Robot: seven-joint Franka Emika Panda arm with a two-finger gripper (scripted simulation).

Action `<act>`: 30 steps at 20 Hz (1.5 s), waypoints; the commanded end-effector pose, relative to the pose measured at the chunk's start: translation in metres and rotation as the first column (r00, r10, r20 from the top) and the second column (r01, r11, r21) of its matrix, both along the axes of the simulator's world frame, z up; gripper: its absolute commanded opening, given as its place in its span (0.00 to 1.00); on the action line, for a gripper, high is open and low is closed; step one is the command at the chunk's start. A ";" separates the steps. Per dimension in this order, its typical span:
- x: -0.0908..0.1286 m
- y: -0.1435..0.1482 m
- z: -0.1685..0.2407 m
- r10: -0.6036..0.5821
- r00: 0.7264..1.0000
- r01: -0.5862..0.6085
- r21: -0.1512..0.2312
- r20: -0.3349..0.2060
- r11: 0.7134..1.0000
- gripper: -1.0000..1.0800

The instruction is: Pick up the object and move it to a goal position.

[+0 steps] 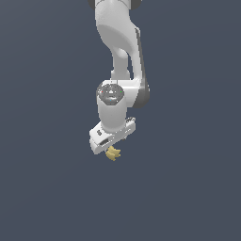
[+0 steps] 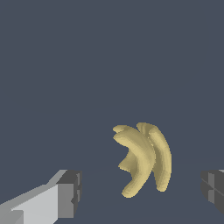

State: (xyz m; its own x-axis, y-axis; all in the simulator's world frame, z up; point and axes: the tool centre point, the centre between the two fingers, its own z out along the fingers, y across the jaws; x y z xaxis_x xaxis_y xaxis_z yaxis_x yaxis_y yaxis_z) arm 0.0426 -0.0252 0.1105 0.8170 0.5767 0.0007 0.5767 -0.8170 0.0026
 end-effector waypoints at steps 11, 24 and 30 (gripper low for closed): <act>0.006 -0.016 -0.016 0.142 0.990 -0.142 0.002 -0.002 0.990 0.96; 0.006 -0.016 -0.047 0.146 0.989 -0.146 0.002 -0.002 0.989 0.96; 0.006 -0.016 -0.067 0.148 0.989 -0.148 0.002 -0.002 0.989 0.96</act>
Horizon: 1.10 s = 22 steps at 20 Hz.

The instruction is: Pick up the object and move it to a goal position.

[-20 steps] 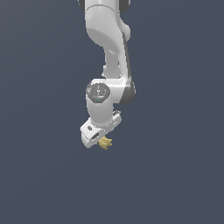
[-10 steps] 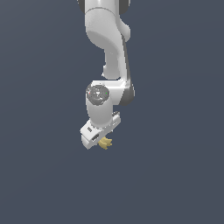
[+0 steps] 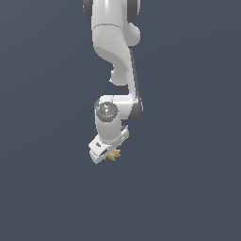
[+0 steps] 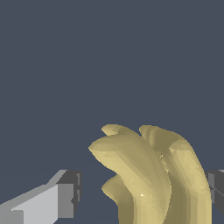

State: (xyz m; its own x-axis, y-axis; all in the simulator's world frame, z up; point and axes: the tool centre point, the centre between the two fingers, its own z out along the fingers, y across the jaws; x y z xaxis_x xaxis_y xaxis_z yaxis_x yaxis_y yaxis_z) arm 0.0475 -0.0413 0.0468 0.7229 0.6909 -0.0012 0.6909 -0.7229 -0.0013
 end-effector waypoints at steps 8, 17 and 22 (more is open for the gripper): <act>0.002 0.000 -0.003 0.000 1.000 0.000 0.000 0.002 1.000 0.00; 0.001 0.001 -0.002 0.000 1.000 0.000 0.000 0.002 1.000 0.00; -0.006 0.009 0.003 0.000 1.000 0.000 0.000 0.002 1.000 0.00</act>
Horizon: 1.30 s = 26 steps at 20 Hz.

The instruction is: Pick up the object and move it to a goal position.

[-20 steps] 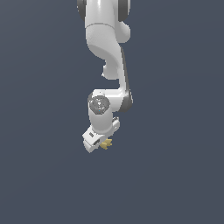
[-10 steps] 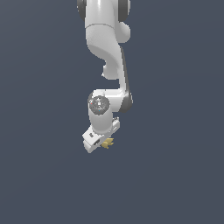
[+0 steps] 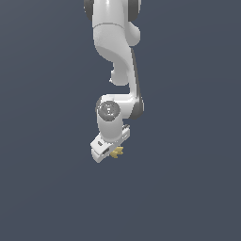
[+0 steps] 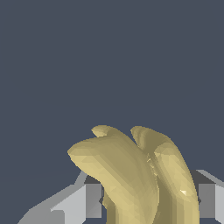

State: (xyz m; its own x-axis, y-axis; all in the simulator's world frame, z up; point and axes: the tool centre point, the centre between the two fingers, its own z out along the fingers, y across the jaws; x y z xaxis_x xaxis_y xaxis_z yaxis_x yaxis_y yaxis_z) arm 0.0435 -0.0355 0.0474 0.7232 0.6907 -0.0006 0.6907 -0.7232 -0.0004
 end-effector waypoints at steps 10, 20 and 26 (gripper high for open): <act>-0.037 0.045 0.030 0.001 1.000 -0.001 -0.001 0.000 1.000 0.00; -0.102 0.124 0.082 0.001 1.000 -0.001 -0.003 0.001 1.000 0.00; -0.136 0.168 0.111 0.001 1.000 -0.001 -0.004 0.001 1.000 0.00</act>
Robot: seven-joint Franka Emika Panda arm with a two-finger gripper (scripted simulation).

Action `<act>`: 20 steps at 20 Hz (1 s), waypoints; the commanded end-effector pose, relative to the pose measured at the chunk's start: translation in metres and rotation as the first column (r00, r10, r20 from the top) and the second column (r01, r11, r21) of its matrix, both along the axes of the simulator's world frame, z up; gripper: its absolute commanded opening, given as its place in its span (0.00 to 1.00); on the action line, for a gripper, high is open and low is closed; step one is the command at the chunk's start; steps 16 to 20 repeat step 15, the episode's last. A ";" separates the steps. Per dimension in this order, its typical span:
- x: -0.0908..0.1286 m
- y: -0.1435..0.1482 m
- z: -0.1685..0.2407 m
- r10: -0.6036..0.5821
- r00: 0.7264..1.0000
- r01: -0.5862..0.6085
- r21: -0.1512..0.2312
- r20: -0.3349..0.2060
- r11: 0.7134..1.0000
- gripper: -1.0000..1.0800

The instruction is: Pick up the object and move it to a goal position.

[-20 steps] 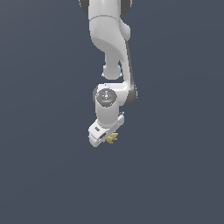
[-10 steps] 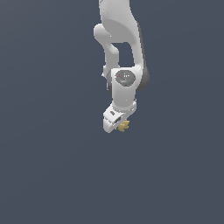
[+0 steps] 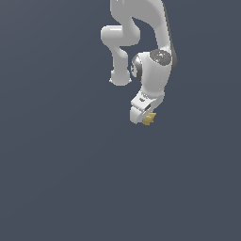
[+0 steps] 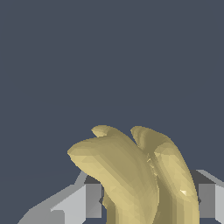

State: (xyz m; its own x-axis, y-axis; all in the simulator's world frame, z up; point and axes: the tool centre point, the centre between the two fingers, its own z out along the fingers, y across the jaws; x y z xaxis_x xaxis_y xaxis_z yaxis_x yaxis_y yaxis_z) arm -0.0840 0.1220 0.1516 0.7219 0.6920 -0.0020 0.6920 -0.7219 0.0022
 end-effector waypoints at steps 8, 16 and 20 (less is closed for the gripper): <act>-0.039 0.051 0.035 -0.001 1.000 0.001 0.001 0.000 1.000 0.00; -0.044 0.062 0.042 -0.001 1.000 0.001 0.003 0.000 1.000 0.00; -0.044 0.062 0.042 -0.001 1.000 0.001 0.003 0.000 1.000 0.00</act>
